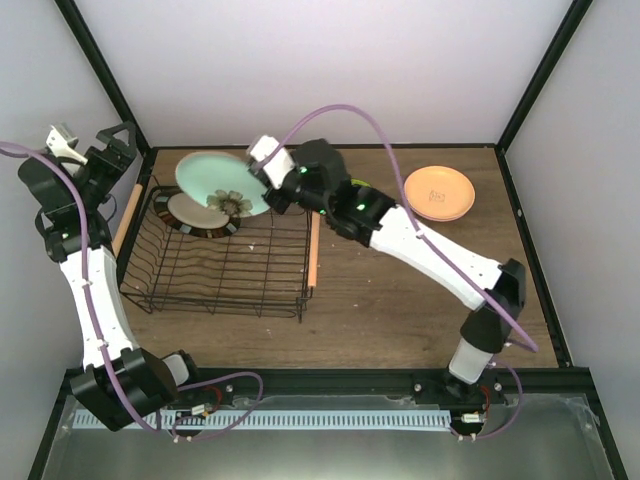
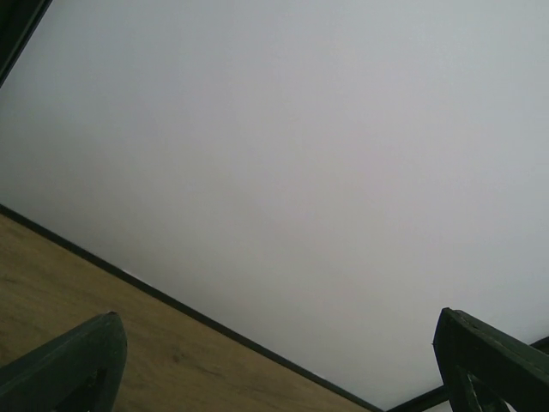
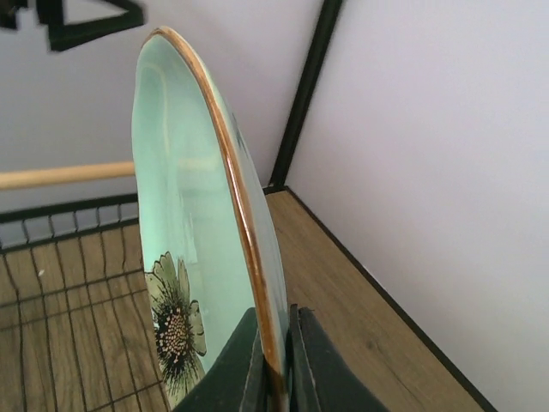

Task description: Unload the plates from the dish rack

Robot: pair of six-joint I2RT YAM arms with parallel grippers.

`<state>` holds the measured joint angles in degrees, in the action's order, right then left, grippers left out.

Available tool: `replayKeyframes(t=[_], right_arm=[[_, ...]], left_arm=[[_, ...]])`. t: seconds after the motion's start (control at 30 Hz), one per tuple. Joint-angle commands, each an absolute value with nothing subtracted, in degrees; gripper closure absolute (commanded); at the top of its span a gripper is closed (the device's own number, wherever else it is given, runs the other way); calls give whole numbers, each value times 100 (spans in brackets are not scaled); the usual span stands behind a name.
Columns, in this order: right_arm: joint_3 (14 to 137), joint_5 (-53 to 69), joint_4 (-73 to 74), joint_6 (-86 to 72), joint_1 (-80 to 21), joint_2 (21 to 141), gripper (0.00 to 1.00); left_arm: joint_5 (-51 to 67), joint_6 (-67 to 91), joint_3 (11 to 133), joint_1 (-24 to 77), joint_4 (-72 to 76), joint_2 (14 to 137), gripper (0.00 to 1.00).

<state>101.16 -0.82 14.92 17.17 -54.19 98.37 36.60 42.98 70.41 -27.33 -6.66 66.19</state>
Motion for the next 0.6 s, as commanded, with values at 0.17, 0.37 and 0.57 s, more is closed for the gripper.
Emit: replayKeyframes(t=[0.17,0.37,0.57], right_arm=[[10231,398,812,-313,-3515,8791,99],[10848,681,1905,-1667,-1676,9401,99],[10153,1733,2205,-3142,87,9815,99]], left_arm=[[3822,4504,7175,-2700,-363,6785,0],[3836,4415,7107,-2700,-415,6739,0],[3832,4377,7027,-2698,-470,6672,0]])
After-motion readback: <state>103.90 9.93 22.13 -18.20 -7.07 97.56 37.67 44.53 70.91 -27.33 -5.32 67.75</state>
